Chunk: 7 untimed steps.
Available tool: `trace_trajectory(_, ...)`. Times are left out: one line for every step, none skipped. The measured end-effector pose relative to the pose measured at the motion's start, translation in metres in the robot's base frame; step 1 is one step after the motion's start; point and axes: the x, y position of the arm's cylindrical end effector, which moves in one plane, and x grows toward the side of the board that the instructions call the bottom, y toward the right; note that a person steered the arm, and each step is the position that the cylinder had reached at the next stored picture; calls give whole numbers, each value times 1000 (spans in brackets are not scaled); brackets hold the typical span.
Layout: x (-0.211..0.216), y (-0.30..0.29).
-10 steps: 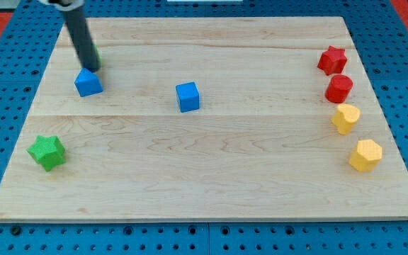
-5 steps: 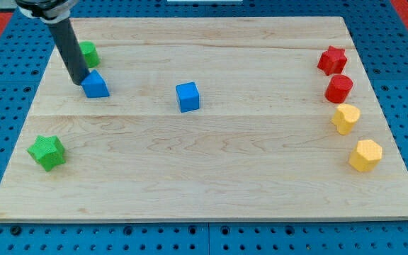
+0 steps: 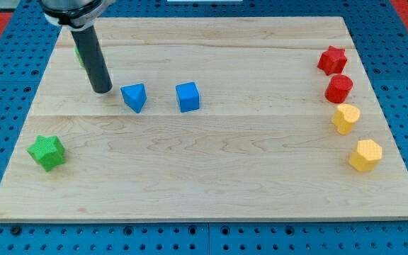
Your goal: Move the blue triangle closer to the blue cube
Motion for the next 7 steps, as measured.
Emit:
trace_trajectory(27,0)
trace_trajectory(32,21)
trace_trajectory(32,43)
trace_trajectory(32,61)
trace_trajectory(32,73)
trace_trajectory(32,84)
trace_trajectory(32,94)
